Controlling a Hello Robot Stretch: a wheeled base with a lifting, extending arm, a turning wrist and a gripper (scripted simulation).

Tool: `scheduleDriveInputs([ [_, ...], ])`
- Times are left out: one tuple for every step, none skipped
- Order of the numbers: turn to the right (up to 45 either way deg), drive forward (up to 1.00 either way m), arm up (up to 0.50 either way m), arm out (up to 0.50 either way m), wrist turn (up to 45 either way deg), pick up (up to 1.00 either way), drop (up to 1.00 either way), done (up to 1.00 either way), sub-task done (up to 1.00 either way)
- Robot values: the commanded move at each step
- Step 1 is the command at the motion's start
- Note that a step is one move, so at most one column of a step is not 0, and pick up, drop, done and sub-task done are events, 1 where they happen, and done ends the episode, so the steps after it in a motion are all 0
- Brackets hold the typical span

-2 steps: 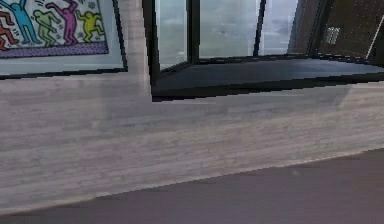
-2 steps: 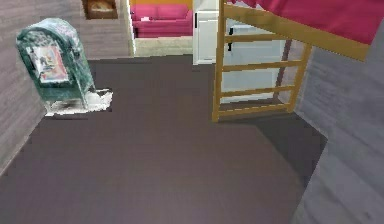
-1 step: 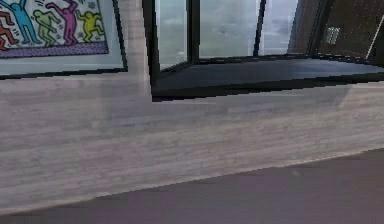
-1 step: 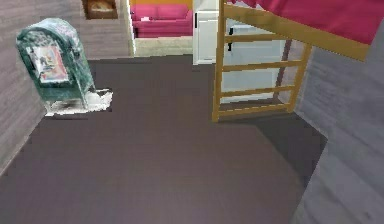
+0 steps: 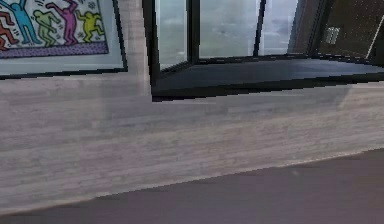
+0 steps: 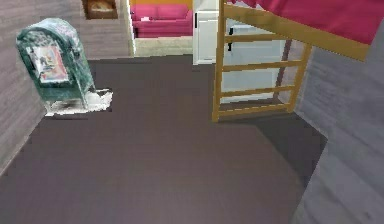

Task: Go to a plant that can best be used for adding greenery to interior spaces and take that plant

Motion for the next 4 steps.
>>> scheduleDriveInputs([
  [45.0,0.00,0.00,0.00,0.0,0.00,0.00,0.00,0.00],
  [45.0,0.00,0.00,0.00,0.0,0.00,0.00,0.00,0.00],
  [-45.0,0.00,0.00,0.00,0.0,0.00,0.00,0.00,0.00],
  [-45.0,0.00,0.00,0.00,0.0,0.00,0.00,0.00,0.00],
])
